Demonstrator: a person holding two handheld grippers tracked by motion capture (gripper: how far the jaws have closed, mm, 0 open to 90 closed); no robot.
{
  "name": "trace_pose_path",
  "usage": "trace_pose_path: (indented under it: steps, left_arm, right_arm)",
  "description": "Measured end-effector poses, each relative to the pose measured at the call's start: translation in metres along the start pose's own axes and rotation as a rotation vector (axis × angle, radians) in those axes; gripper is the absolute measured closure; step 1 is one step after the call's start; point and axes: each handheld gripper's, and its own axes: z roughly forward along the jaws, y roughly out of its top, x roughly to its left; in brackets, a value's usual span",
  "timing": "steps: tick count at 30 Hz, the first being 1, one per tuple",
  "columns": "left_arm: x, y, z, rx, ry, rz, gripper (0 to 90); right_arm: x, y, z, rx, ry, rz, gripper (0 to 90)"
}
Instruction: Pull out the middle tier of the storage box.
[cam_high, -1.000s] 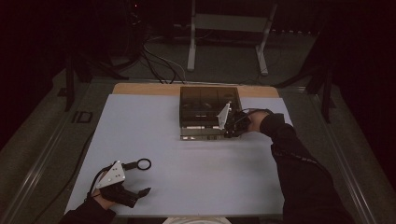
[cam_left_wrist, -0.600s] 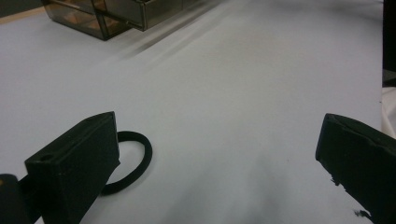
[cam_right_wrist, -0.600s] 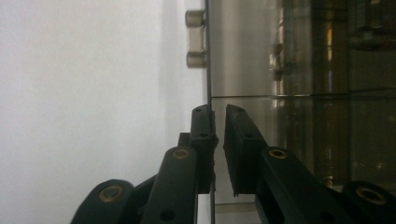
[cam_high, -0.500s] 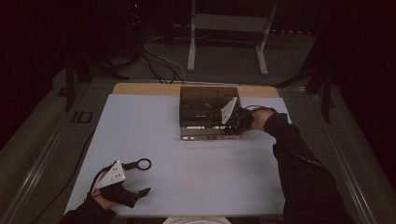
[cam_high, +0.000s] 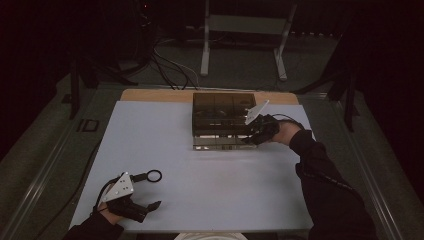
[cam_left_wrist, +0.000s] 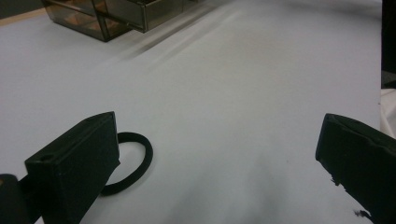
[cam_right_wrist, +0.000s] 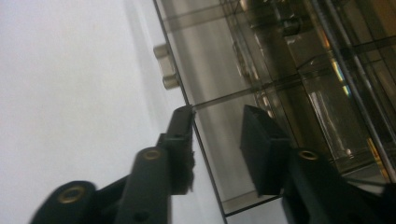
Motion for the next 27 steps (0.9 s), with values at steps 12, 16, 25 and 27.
trace_pose_path:
  steps: [12, 16, 25, 27]
  left_arm:
    - [0.0, 0.0, 0.0, -0.003, -0.001, 0.0, 1.1]
    - [0.0, 0.0, 0.0, -0.001, -0.001, -0.002, 1.0]
    - [0.0, 0.0, 0.0, 0.0, -0.001, -0.002, 1.1]
    - [0.0, 0.0, 0.0, 0.001, -0.002, -0.002, 1.1]
  right_arm:
    - [0.013, -0.013, -0.013, -0.114, -0.028, 0.172, 29.3]
    - [0.016, -0.02, -0.016, -0.152, -0.065, 0.219, 15.6]
    - [0.026, -0.034, -0.025, -0.193, -0.077, 0.296, 2.5]
    - [0.029, -0.036, -0.026, -0.194, -0.09, 0.308, 1.6]
